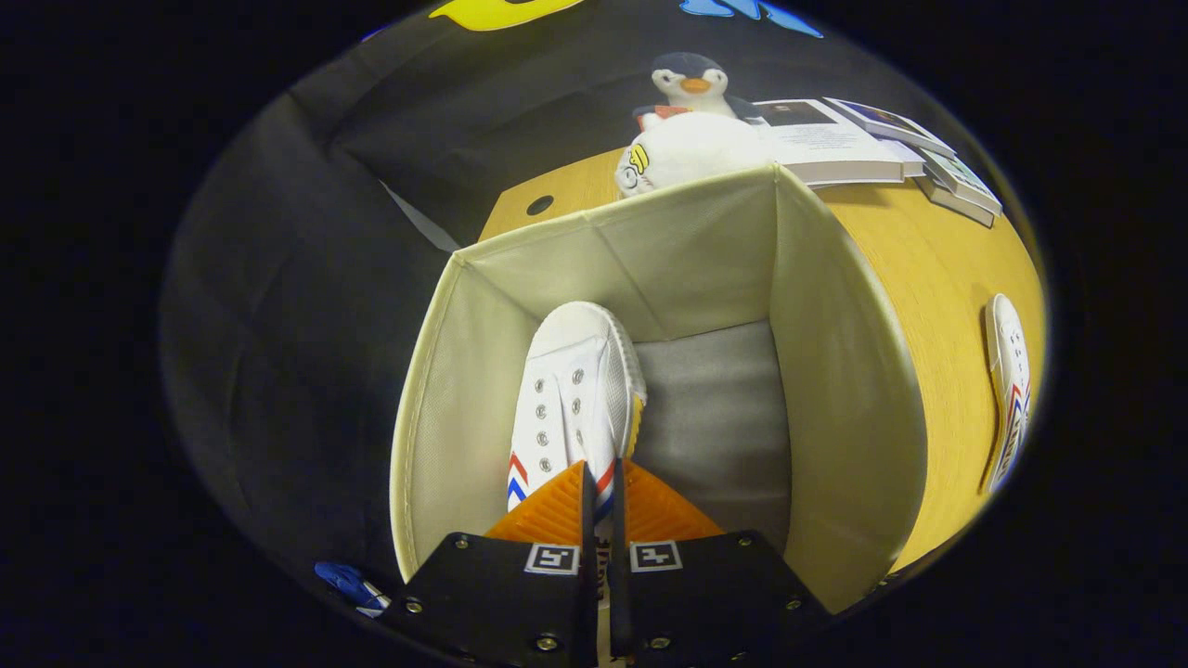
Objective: Open the storage box then place both shoes into the box .Put the left shoe in first, then the right shoe, with the right side of both shoes facing outward in a uniform manner.
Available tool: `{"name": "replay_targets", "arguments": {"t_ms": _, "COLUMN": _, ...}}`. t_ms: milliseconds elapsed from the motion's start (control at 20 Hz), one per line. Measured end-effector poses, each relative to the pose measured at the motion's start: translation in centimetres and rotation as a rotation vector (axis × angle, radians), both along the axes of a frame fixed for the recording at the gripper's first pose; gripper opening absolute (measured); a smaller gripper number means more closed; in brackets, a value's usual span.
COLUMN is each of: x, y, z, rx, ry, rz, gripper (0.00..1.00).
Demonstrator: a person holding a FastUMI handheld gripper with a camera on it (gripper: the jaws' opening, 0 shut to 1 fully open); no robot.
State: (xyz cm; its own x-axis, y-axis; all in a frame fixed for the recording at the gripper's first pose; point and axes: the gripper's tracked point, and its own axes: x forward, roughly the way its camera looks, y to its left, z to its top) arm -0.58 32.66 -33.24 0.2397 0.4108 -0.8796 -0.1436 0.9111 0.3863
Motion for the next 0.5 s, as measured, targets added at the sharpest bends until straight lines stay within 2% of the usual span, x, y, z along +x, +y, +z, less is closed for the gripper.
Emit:
{"name": "replay_targets", "arguments": {"t_ms": 150, "x": -0.1, "y": -0.4, "z": -0.6, "rx": -0.045, "ry": -0.004, "rz": 0.021, "gripper": 0.06}}
{"name": "replay_targets", "arguments": {"t_ms": 250, "x": -0.4, "y": 0.4, "z": 0.2, "rx": 0.004, "ry": -0.018, "rz": 0.04, "gripper": 0.09}}
{"name": "replay_targets", "arguments": {"t_ms": 300, "x": 0.3, "y": 1.1, "z": 0.8, "rx": 0.048, "ry": -0.044, "rz": 0.036, "gripper": 0.28}}
{"name": "replay_targets", "arguments": {"t_ms": 400, "x": 0.8, "y": 1.5, "z": 2.7, "rx": 0.1, "ry": -0.078, "rz": 0.049, "gripper": 0.43}}
{"name": "replay_targets", "arguments": {"t_ms": 450, "x": 1.0, "y": 0.8, "z": 3.3, "rx": 0.096, "ry": -0.098, "rz": 0.061, "gripper": 0.54}}
{"name": "replay_targets", "arguments": {"t_ms": 500, "x": 1.4, "y": 0.7, "z": 4.2, "rx": 0.119, "ry": -0.117, "rz": 0.071, "gripper": 0.76}}
